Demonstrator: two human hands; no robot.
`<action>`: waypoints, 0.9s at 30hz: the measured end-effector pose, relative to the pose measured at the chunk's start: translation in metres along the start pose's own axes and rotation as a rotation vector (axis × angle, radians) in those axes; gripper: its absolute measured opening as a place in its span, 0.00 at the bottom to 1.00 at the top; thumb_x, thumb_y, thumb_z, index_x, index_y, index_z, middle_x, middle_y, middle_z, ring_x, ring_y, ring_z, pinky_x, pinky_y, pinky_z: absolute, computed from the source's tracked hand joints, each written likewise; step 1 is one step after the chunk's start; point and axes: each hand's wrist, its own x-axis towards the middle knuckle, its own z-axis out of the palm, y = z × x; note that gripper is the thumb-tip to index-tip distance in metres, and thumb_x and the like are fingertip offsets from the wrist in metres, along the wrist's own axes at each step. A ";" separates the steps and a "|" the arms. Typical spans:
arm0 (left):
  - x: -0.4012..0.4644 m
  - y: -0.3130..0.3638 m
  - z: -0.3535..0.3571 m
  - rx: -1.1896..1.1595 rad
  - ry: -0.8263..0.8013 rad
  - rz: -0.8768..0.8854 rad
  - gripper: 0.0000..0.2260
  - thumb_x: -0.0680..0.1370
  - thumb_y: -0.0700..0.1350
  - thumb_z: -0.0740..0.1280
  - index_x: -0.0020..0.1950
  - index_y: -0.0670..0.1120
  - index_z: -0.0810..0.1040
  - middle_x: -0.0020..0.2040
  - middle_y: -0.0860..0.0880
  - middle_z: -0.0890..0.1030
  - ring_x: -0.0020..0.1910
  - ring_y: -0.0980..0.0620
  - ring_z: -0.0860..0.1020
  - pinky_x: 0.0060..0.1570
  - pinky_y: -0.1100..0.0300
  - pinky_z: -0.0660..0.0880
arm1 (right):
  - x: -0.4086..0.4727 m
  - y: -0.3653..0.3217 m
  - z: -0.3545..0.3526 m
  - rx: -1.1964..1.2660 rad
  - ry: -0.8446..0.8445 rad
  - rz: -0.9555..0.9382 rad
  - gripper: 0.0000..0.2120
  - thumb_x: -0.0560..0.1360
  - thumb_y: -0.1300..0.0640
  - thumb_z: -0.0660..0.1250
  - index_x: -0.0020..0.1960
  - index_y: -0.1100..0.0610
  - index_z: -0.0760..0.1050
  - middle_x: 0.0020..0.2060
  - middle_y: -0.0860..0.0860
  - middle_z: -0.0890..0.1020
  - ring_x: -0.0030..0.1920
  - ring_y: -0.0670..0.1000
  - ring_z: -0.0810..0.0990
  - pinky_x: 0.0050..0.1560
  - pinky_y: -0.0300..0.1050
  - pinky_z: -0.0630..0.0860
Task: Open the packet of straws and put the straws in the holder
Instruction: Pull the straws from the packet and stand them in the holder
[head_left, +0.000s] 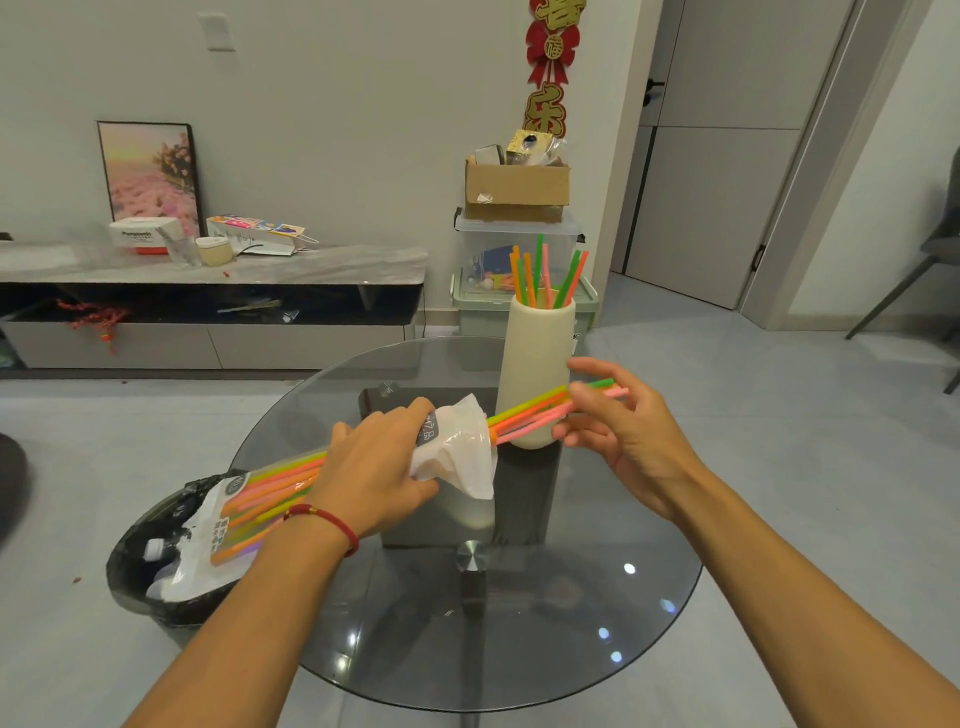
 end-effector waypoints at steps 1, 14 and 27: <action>0.000 0.001 0.000 -0.008 0.007 -0.003 0.18 0.70 0.52 0.70 0.50 0.58 0.62 0.46 0.55 0.76 0.44 0.50 0.73 0.51 0.48 0.68 | -0.001 0.001 0.002 0.076 -0.005 0.044 0.33 0.68 0.47 0.81 0.67 0.60 0.75 0.48 0.59 0.86 0.39 0.58 0.86 0.36 0.45 0.84; -0.001 0.004 0.007 -0.039 0.040 0.008 0.18 0.68 0.53 0.70 0.52 0.57 0.65 0.47 0.55 0.78 0.47 0.49 0.76 0.51 0.46 0.70 | 0.004 0.008 0.050 0.129 0.321 0.024 0.13 0.78 0.58 0.72 0.36 0.58 0.77 0.23 0.51 0.71 0.19 0.45 0.66 0.18 0.35 0.59; 0.002 0.003 0.008 -0.084 0.080 0.010 0.20 0.67 0.54 0.72 0.53 0.57 0.65 0.48 0.55 0.78 0.48 0.50 0.76 0.53 0.45 0.71 | 0.002 -0.019 0.043 -0.039 0.254 -0.006 0.10 0.80 0.59 0.68 0.44 0.64 0.81 0.23 0.52 0.73 0.20 0.46 0.69 0.19 0.37 0.64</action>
